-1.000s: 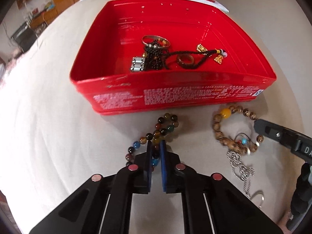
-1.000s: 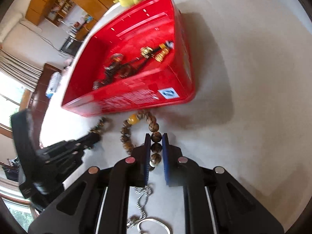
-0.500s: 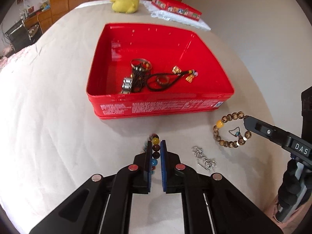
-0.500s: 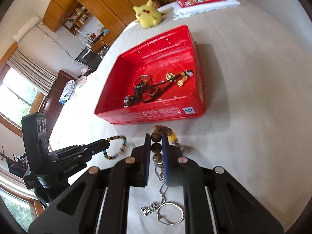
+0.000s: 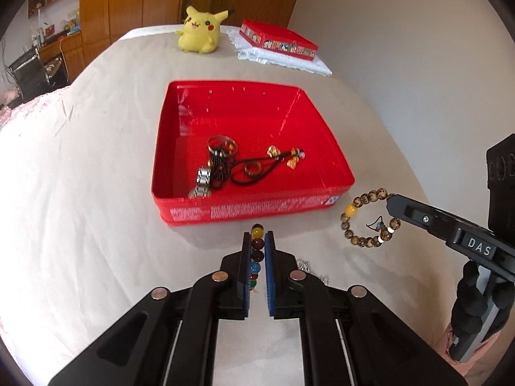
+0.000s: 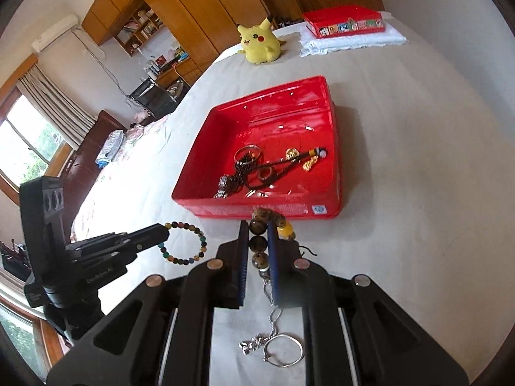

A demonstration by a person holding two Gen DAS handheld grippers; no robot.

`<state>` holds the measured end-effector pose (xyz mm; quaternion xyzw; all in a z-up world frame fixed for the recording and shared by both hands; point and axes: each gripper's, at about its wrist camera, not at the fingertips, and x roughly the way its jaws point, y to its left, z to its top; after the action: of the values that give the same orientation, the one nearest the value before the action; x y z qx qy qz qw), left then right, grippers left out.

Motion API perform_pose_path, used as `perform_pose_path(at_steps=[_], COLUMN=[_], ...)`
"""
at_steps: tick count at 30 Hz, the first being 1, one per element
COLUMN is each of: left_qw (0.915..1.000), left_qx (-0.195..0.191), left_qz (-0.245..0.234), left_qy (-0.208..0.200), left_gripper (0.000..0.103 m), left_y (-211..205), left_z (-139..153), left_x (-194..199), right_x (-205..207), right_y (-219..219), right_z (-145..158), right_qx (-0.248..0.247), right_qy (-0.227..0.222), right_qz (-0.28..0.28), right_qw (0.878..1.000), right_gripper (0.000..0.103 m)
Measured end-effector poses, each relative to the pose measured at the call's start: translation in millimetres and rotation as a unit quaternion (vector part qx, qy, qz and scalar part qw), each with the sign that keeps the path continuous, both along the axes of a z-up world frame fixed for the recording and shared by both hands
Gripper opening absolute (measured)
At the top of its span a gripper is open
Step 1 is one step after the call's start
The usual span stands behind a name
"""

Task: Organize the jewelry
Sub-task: 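Carry both bead bracelets into the red tray and open both tools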

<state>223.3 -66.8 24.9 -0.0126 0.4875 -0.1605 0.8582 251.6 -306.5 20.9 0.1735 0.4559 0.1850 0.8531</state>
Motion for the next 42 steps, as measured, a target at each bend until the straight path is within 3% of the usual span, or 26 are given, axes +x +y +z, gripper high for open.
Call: perform_pose_path(at_steps=[13,17,27,31,33,38,42], left_qw=[0.9991,0.9987,0.9943,0.9938,0.9944,0.9958,0.9966], left_qx=[0.006,0.014,0.036,0.041,0.036,0.019,0.015], left_qz=[0.038,0.049,0.095,0.090,0.082,0.072,0.068], left_qy=[-0.019,-0.010,0.034,0.049,0.055,0.054,0.044], left_gripper=[0.007,0.007,0.007,0.008,0.008,0.024,0.024], left_y=[6.4,6.9,20.9,13.6,9.4,2.9,4.5], left_z=[33.5,24.7,-31.3,-46.9,-51.9,-51.7,-43.1], left_x=[65.3,90.8,154.7,169.8,173.8,176.8,165.4], right_x=[71.1,96.3,171.6,190.6,195.6,193.7,179.3], right_y=[17.4,31.3,70.8,66.4,58.5,41.2,32.3], right_z=[31.5,23.4,-33.2,-52.8,-59.3,-59.2,-50.2], right_qx=[-0.030,-0.038,-0.028,-0.056,-0.071,-0.087,-0.087], right_qy=[-0.011,-0.003,0.046,0.062,0.069,0.062,0.048], right_qz=[-0.010,-0.005,0.029,0.015,0.002,-0.016,-0.015], right_qw=[0.999,0.999,0.998,0.996,0.995,0.994,0.995], right_gripper=[0.010,0.010,0.010,0.010,0.013,0.013,0.013])
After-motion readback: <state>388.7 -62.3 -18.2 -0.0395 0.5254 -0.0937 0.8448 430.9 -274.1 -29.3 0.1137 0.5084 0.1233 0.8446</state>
